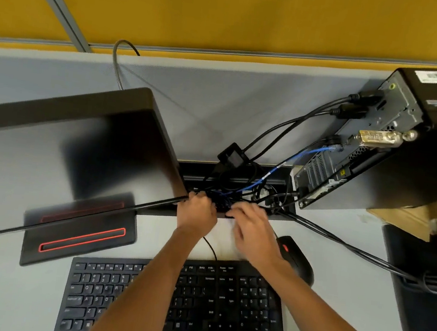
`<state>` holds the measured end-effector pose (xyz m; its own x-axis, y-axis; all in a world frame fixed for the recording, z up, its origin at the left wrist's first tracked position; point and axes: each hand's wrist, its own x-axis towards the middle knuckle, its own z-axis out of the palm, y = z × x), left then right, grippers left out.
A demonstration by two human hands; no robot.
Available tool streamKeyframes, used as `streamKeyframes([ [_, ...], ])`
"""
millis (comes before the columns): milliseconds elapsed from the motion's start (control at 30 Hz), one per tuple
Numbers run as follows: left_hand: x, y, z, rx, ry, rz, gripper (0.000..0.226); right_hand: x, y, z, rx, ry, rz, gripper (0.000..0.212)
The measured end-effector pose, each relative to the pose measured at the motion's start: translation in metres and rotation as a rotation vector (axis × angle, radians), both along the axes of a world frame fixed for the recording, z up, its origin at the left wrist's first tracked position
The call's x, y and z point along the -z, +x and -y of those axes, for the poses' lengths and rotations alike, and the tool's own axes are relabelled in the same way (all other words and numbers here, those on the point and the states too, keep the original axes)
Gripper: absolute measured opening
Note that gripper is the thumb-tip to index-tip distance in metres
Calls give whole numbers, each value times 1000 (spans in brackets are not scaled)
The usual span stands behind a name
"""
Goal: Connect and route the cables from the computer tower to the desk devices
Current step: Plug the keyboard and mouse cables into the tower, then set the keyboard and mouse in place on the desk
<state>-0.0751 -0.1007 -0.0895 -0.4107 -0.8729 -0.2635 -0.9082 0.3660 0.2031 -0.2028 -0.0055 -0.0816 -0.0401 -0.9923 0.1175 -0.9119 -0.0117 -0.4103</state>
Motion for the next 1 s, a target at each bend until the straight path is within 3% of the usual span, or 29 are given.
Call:
streamKeyframes([
  [133, -2, -2, -20, 21, 35, 61, 40, 2, -38, -56, 172, 33, -5, 18],
  [300, -10, -6, -53, 3, 55, 13, 61, 1, -52, -93, 286, 331, -5, 34],
  [567, -25, 9, -90, 19, 96, 12, 70, -18, -39, -111, 506, 482, 69, 34],
  [667, -29, 43, -90, -120, 57, -26, 60, -26, -28, -116, 486, 522, 47, 40],
  [800, -32, 115, -90, -414, -74, 11, 48, -35, -7, -125, 471, 379, -161, 36],
  [1000, -31, 174, -106, -946, -15, 30, 55, -42, 26, -130, 518, 558, -142, 36],
])
